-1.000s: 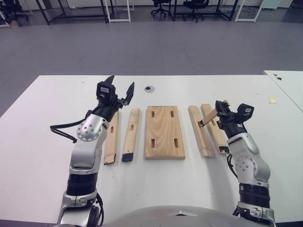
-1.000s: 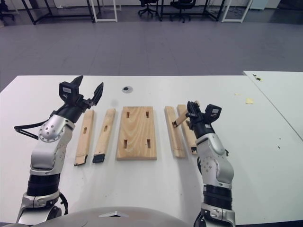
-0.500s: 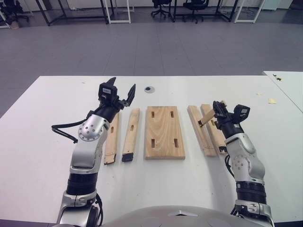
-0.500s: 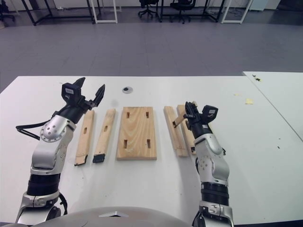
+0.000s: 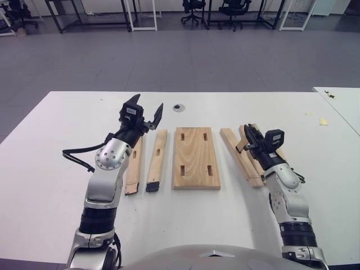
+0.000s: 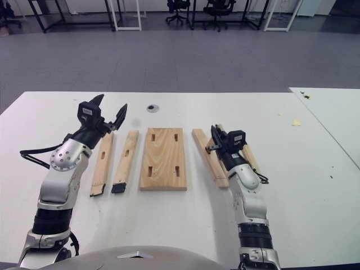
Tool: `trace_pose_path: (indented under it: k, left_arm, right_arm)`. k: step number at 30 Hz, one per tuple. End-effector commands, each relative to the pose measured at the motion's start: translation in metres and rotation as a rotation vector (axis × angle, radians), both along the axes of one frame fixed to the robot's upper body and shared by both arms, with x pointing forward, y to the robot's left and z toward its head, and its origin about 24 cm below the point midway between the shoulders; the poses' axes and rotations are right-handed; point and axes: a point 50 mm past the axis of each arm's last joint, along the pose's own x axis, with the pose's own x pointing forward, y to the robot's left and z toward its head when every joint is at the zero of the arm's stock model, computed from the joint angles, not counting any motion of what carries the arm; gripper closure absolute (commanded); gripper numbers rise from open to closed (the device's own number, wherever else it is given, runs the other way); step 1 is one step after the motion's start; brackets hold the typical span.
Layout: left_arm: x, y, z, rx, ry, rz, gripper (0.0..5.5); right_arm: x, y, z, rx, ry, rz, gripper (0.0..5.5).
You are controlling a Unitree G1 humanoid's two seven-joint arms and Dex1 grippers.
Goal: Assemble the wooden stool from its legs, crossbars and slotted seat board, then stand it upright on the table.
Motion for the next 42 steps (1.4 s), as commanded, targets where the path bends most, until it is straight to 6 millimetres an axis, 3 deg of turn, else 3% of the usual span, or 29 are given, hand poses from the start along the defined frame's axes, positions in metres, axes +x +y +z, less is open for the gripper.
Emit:
trace_pose_path:
  k: [1, 5, 9, 14, 19, 20, 27, 32, 38, 42]
  left_arm:
    - [-0.001, 0.000, -0.002, 0.042, -0.003, -0.004, 1.58]
    - [-0.001, -0.001, -0.005, 0.066, 0.000, -0.008, 1.58]
    - [-0.001, -0.003, -0.007, 0.078, 0.002, -0.010, 1.58]
    - [-0.002, -0.006, -0.008, 0.077, -0.004, -0.004, 1.58]
    - [0.000, -0.008, -0.006, 0.073, -0.024, 0.005, 1.58]
    - [0.000, -0.008, -0.006, 0.071, -0.027, 0.006, 1.58]
    - [0.000, -0.006, -0.002, 0.078, -0.035, -0.005, 1.58]
    - [0.004, 0.004, 0.005, 0.099, -0.034, -0.009, 1.58]
    - [0.004, 0.005, 0.003, 0.068, -0.016, -0.005, 1.58]
    - [0.003, 0.009, 0.002, 0.049, 0.000, 0.011, 1.58]
  right_arm:
    - [-0.027, -0.016, -0.063, -0.129, 0.363, -0.039, 5.10]
    - [-0.040, -0.013, -0.080, -0.147, 0.479, 0.016, 5.10]
    - [-0.041, -0.011, -0.081, -0.135, 0.481, 0.030, 5.10]
    - [-0.024, -0.010, -0.060, -0.065, 0.374, 0.010, 5.10]
    - [-0.006, -0.007, -0.024, 0.061, 0.215, 0.000, 5.10]
    - [-0.004, -0.006, -0.018, 0.076, 0.187, 0.009, 4.72]
    - [0.007, 0.013, 0.013, 0.125, 0.058, 0.025, 3.50]
    - [0.004, 0.030, 0.009, 0.118, 0.114, 0.032, 2.69]
    - [-0.001, 0.025, 0.005, 0.076, 0.175, 0.042, 1.60]
    - [-0.006, 0.022, 0.005, 0.065, 0.193, 0.014, 1.51]
